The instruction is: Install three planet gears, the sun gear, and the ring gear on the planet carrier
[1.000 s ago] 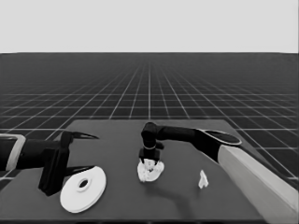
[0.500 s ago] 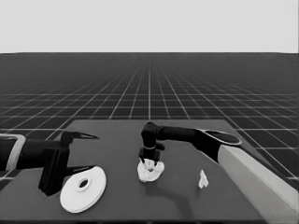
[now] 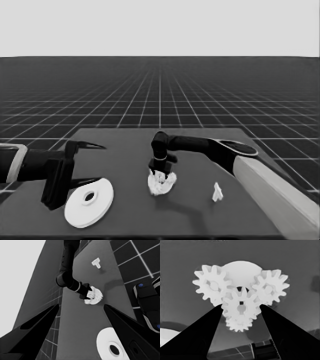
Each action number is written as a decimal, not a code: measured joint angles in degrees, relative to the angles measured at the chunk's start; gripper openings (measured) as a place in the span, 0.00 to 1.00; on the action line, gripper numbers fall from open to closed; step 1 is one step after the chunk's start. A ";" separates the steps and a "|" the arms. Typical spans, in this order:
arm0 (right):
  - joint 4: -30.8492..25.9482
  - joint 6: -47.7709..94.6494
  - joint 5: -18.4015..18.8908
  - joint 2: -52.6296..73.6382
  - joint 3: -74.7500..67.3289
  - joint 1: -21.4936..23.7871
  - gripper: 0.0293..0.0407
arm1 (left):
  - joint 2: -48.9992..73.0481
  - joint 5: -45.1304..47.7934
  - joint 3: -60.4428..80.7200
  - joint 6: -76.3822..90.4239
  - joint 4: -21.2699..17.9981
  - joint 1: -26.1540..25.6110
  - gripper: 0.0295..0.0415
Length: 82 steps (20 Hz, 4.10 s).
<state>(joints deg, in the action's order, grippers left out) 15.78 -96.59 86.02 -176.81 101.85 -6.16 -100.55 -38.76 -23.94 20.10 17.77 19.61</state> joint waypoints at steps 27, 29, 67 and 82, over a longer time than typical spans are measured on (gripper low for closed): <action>0.00 -16.20 0.00 0.00 0.00 0.00 0.14 | 0.00 0.00 0.00 0.00 0.00 0.00 0.75; 0.00 -17.40 0.00 0.00 0.00 -0.01 0.14 | 0.00 0.00 0.00 0.00 0.00 0.00 0.75; 0.01 -39.09 0.00 0.00 0.00 0.00 0.77 | 0.00 0.00 0.00 0.00 0.00 0.00 0.75; -6.52 17.31 2.19 0.93 -4.13 7.76 0.81 | 0.00 0.00 0.00 0.00 0.00 0.00 0.75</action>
<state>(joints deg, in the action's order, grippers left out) 9.26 -79.28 88.21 -175.88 97.72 1.60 -100.55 -38.76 -23.94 20.10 17.77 19.61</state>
